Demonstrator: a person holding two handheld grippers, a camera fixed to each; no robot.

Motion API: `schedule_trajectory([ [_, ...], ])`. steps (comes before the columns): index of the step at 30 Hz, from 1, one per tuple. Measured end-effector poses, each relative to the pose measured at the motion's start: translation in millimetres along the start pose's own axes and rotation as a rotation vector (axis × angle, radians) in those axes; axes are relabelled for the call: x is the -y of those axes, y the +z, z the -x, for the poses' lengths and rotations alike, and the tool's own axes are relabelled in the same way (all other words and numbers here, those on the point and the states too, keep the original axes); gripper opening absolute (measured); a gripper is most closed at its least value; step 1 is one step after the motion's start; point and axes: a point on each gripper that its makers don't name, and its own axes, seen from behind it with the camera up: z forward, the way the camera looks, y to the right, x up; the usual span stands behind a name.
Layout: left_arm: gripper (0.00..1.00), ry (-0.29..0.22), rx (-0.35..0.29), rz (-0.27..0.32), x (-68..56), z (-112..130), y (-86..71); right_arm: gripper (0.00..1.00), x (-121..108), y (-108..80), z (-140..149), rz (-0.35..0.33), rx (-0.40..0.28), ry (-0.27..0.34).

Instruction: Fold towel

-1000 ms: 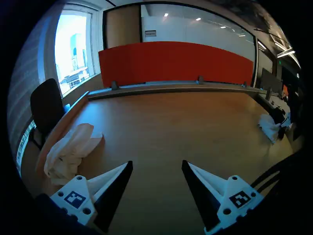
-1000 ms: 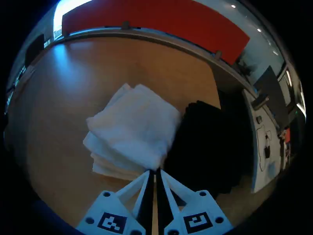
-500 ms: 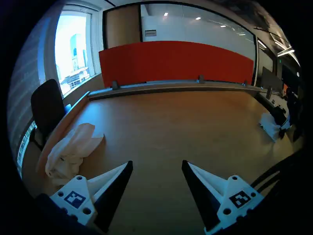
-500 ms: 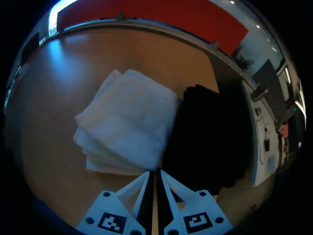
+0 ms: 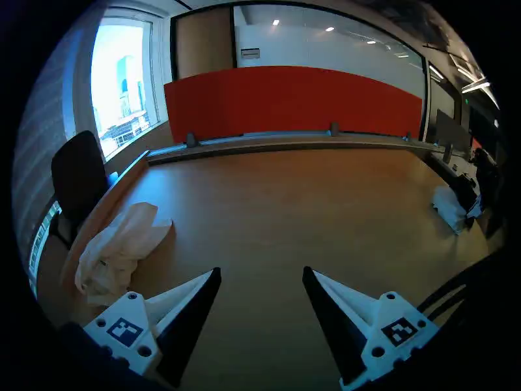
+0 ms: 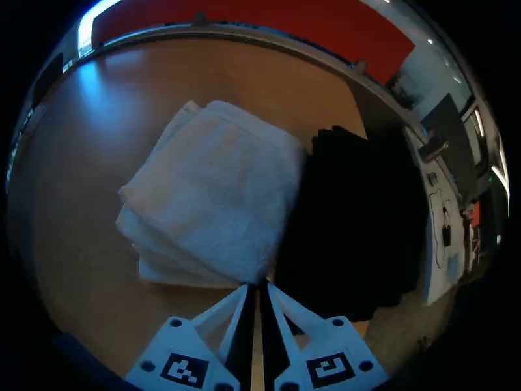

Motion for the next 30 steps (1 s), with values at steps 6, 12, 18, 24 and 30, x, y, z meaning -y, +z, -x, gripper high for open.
schedule_trajectory([
  [6, 0.93, -0.001, 0.000, -0.001, 0.7, 0.1, 0.0, 0.13, -0.4, -2.1, 1.5, 0.005, -0.008, 0.005],
  [12, 0.93, -0.006, -0.001, 0.000, 0.6, 0.0, 0.1, 0.22, -1.5, -7.5, 0.2, 0.006, -0.023, 0.004],
  [18, 0.93, -0.003, -0.002, 0.005, -1.4, -0.8, 0.5, 0.34, 0.3, -12.7, -0.9, 0.002, -0.035, 0.000],
  [24, 0.93, -0.008, -0.006, 0.007, -2.0, -2.4, 1.7, 0.59, 4.3, -17.5, -1.0, 0.000, -0.047, -0.013],
  [30, 0.93, -0.008, -0.009, 0.008, -1.2, -4.0, 1.8, 0.66, 11.1, -21.9, -5.4, -0.009, -0.072, -0.026],
])
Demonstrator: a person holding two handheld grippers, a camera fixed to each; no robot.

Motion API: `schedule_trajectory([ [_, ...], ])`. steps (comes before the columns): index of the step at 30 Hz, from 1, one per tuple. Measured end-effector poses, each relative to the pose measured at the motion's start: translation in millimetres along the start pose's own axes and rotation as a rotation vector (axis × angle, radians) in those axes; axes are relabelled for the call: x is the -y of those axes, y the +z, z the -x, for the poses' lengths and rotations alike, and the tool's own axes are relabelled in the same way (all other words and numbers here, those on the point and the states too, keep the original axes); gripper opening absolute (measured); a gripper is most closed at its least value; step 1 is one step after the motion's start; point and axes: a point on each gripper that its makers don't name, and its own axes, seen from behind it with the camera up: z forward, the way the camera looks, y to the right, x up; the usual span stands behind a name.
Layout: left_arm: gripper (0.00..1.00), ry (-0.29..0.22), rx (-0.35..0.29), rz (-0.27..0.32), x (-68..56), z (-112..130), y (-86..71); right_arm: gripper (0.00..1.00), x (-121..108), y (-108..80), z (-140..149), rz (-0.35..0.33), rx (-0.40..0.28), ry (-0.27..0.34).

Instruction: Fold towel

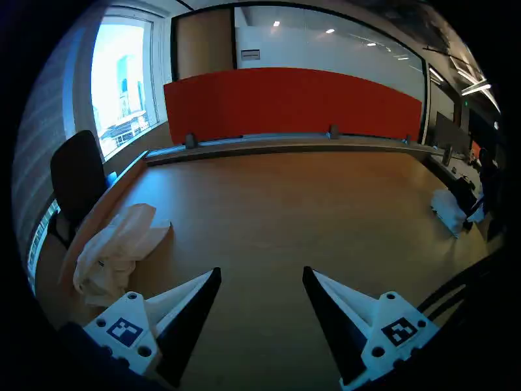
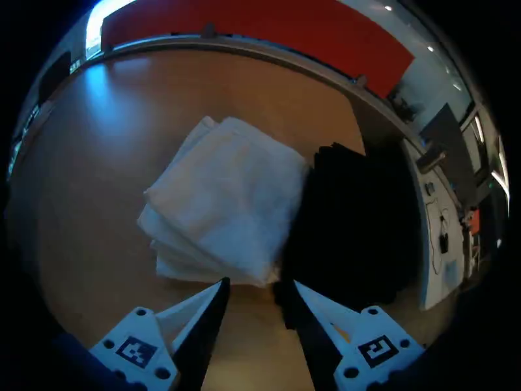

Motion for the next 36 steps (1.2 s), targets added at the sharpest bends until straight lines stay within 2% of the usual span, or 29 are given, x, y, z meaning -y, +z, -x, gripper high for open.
schedule_trajectory([
  [7, 0.93, -0.002, -0.003, 0.000, 1.3, -0.4, -1.0, 0.66, 10.4, -3.0, -10.3, -0.018, -0.027, 0.000],
  [18, 0.93, -0.010, -0.007, -0.004, 4.8, -0.2, -2.5, 0.66, 39.8, -6.1, -37.7, -0.072, -0.088, -0.001],
  [36, 0.93, -0.025, -0.010, -0.021, 15.8, 2.8, -6.7, 0.66, 91.7, 1.9, -75.0, -0.149, -0.139, -0.040],
])
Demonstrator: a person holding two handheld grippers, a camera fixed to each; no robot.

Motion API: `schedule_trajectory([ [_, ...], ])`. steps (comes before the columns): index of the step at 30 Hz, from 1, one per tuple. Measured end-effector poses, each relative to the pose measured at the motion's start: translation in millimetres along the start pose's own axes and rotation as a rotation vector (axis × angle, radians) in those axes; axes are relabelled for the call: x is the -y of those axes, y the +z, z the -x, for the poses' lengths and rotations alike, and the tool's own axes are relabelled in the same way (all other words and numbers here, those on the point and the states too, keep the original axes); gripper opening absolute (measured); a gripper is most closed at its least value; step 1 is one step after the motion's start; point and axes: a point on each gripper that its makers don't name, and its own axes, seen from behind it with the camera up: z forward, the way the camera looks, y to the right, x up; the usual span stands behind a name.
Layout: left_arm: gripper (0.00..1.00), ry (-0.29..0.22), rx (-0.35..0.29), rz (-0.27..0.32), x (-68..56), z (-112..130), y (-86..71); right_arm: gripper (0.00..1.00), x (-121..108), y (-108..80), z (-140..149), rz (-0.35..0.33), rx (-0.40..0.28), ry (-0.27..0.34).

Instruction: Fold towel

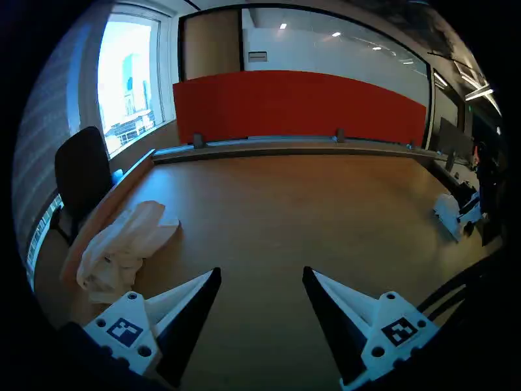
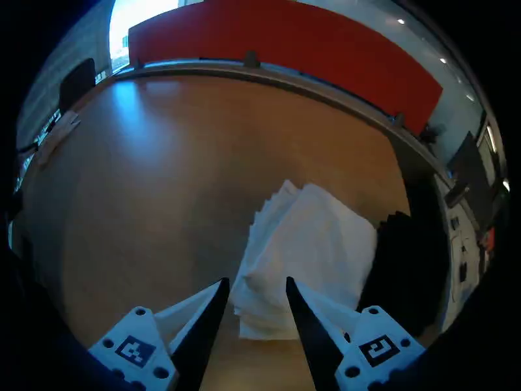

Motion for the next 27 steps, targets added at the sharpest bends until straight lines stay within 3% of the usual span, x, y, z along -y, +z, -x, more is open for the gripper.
schedule_trajectory([
  [6, 0.93, -0.004, 0.000, -0.007, 4.4, 0.1, -1.2, 0.61, 2.1, 4.1, -4.0, -0.001, 0.000, -0.002],
  [12, 0.93, -0.003, 0.002, -0.005, 4.9, 0.7, -0.5, 0.42, 4.0, 8.2, -5.8, -0.008, -0.001, 0.017],
  [20, 0.93, -0.001, 0.000, -0.004, 4.6, -1.0, 0.5, 0.34, 4.4, 11.9, -4.0, -0.004, 0.011, 0.000],
  [27, 0.93, -0.003, 0.002, -0.008, 7.0, 0.6, -0.6, 0.17, 5.2, 12.9, -3.5, -0.004, 0.013, -0.005],
])
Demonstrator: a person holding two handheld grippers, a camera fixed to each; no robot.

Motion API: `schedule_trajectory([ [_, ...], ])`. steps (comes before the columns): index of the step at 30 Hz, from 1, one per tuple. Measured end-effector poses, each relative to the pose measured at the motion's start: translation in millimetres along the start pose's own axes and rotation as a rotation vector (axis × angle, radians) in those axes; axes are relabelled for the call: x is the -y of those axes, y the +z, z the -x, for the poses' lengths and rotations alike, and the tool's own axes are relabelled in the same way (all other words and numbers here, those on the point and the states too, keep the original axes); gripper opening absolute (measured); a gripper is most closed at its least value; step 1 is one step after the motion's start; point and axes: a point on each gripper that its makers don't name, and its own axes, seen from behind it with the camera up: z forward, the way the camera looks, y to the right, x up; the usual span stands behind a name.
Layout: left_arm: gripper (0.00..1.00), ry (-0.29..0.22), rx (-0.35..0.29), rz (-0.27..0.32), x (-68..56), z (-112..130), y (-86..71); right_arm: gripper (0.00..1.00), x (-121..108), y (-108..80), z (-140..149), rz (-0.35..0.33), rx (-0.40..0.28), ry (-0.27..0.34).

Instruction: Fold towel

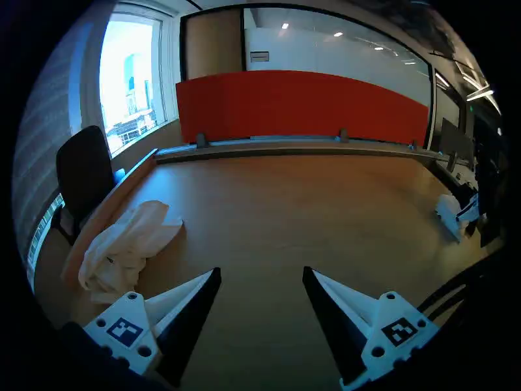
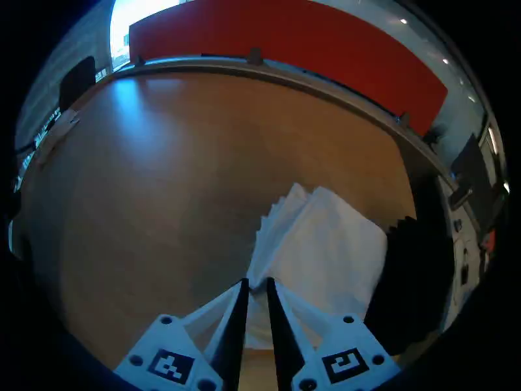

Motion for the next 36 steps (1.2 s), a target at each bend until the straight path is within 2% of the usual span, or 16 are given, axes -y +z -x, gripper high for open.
schedule_trajectory([
  [3, 0.93, 0.000, 0.003, -0.001, 0.5, 1.4, 0.0, 0.10, -0.4, -0.5, 0.3, 0.001, -0.001, -0.004],
  [5, 0.93, -0.001, 0.003, 0.000, 0.3, 1.6, 0.1, 0.08, -0.7, -1.7, -0.4, 0.001, -0.005, -0.007],
  [12, 0.93, 0.001, 0.001, 0.002, -0.7, 0.1, 1.7, 0.08, 0.8, -7.8, -2.3, -0.013, -0.012, -0.014],
  [21, 0.93, 0.003, 0.000, 0.007, -2.3, -0.6, 3.6, 0.08, 10.8, -13.8, 6.3, -0.062, 0.010, -0.027],
  [36, 0.93, 0.006, 0.000, 0.008, -4.6, -1.9, 5.2, 0.10, 9.3, -16.1, 13.6, -0.068, 0.029, -0.028],
])
